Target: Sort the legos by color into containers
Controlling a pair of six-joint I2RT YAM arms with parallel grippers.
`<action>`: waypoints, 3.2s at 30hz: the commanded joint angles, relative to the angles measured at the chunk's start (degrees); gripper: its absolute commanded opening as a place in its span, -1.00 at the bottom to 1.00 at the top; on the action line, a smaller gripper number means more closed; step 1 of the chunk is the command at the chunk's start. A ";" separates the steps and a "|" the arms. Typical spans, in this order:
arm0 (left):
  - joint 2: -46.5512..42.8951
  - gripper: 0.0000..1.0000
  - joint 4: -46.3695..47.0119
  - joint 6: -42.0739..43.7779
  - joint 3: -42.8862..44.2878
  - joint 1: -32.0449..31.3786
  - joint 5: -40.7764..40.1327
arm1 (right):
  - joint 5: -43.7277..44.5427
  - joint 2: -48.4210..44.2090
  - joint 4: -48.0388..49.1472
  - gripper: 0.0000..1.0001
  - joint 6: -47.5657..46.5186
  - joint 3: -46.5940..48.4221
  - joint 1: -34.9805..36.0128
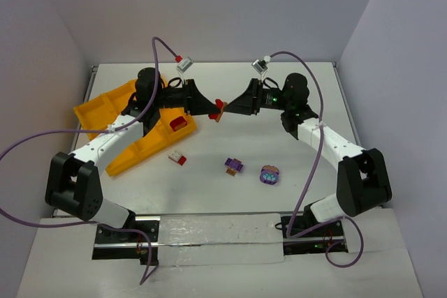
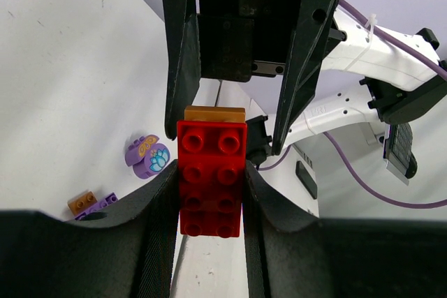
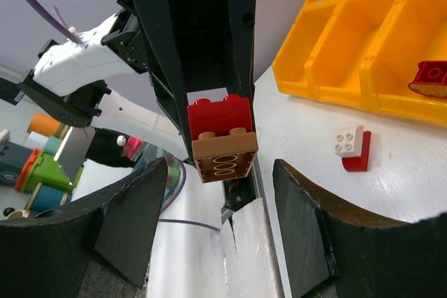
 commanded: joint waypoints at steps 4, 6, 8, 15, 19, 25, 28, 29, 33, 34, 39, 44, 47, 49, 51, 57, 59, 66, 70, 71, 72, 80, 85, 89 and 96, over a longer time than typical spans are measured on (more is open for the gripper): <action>-0.62 -1.00 0.96 0.96 1.53 0.34 1.71 | -1.22 1.70 1.53 0.41 -1.44 2.52 1.27; -0.97 -1.00 0.72 1.25 1.51 0.34 1.69 | -1.22 2.16 3.12 0.40 -0.46 2.50 1.38; -1.19 -1.00 0.33 1.56 1.42 0.34 1.56 | -1.13 2.56 3.53 0.39 -0.22 2.71 1.38; -1.28 -1.00 -0.19 1.99 1.10 0.34 1.94 | -1.30 3.69 4.96 0.23 0.77 3.78 1.73; -1.19 -1.00 0.15 1.87 0.80 0.34 2.09 | -1.04 3.58 6.08 0.17 1.57 3.99 1.74; -1.19 -1.00 -0.35 2.19 0.86 0.34 2.44 | -0.61 3.64 9.21 -0.03 3.99 3.99 1.73; -1.36 -1.00 -0.91 2.57 1.15 0.34 2.44 | -0.60 3.32 9.86 -0.15 4.47 3.90 1.82; -1.36 -1.00 -0.91 2.57 1.24 0.34 2.44 | -0.60 3.23 9.86 -0.24 4.48 3.90 1.74; -1.10 -1.00 0.03 1.81 1.32 0.34 2.35 | -0.60 2.89 9.93 -0.62 4.48 2.91 1.73; -1.10 -1.00 0.06 1.85 1.33 0.34 2.35 | -0.60 2.80 9.95 -0.67 4.48 2.63 1.73; -1.18 -1.00 1.15 0.53 0.96 0.90 2.25 | -0.44 2.70 9.95 -0.96 4.39 0.96 1.66; -0.17 -1.00 6.51 -3.74 0.98 2.14 3.32 | 1.35 2.38 10.93 -1.00 5.29 -0.83 1.56; -0.19 -1.00 6.73 -4.13 1.39 2.77 3.49 | 1.36 2.06 11.26 -1.00 5.21 -1.37 1.59; -0.39 -1.00 7.30 -4.59 1.51 3.45 3.71 | 1.20 2.08 11.27 -1.00 5.13 -1.71 1.47; -0.83 -1.00 7.30 -4.69 1.36 4.08 3.86 | 1.11 2.17 11.27 -1.00 5.08 -2.04 1.42; -1.99 -1.00 7.00 -4.57 0.55 6.13 4.57 | 0.80 2.31 11.27 -1.00 5.00 -2.62 1.18; -2.46 -1.00 7.25 -4.71 0.14 6.69 4.75 | 0.69 2.54 11.27 -1.00 5.03 -2.71 1.03; -2.95 -1.00 6.74 -4.67 -0.13 8.04 4.81 | 0.10 3.19 11.22 -1.00 5.00 -3.09 0.80; -3.32 -1.00 6.32 -4.56 -0.79 8.43 4.63 | 0.10 3.31 11.17 -1.00 5.08 -3.40 0.50; -3.46 -1.00 6.46 -4.66 -0.89 8.48 4.58 | 0.05 3.31 11.12 -1.00 5.04 -3.45 0.45; -3.56 -1.00 6.63 -4.79 -0.99 8.51 4.53 | 0.03 3.35 11.11 -1.00 5.00 -3.50 0.40; -3.03 -1.00 9.17 -6.75 -2.19 8.50 4.70 | 0.37 4.00 10.94 -1.00 5.60 -2.57 0.31; -2.30 -1.00 12.17 -8.75 -3.32 8.51 4.98 | 1.16 3.87 10.49 -1.00 5.34 -1.15 0.16; -1.89 -1.00 -0.62 -0.90 -0.04 8.52 2.60 | 2.30 4.05 6.29 -1.00 3.00 -0.87 -0.61; -2.60 -1.00 -25.54 13.00 7.12 9.05 -14.16 | 14.38 -0.07 -30.49 -1.00 -21.31 3.50 -2.74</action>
